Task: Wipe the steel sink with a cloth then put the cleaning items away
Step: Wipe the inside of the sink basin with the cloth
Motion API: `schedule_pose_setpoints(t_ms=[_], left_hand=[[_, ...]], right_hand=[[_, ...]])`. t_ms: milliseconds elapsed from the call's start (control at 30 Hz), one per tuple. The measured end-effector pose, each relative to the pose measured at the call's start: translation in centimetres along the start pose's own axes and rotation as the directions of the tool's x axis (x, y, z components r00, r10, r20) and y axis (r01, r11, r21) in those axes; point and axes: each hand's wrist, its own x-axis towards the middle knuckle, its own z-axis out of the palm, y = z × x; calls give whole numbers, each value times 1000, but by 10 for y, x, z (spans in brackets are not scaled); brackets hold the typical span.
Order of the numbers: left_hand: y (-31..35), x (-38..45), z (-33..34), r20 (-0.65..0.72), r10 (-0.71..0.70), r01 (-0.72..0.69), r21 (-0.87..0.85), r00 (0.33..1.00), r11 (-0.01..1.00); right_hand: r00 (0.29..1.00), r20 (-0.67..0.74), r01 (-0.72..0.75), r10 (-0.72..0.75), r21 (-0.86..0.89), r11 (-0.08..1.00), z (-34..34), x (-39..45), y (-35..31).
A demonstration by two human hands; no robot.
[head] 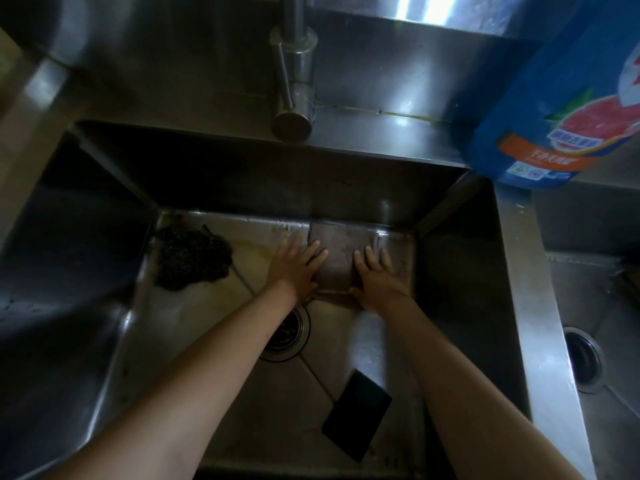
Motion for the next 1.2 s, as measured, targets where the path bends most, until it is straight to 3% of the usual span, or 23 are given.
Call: schedule_pose_setpoints(t_ms=[333, 700, 1200], left_hand=[[-37, -14, 13, 77, -127, 124, 42, 989, 991], [-51, -18, 24, 79, -151, 151, 10, 985, 988], [-50, -20, 19, 95, -118, 108, 102, 988, 989]], right_hand=[[998, -13, 65, -65, 11, 998, -7, 10, -46], [998, -20, 64, -64, 4, 998, -1, 14, -61], [997, -42, -64, 66, 56, 996, 6, 1, -72]])
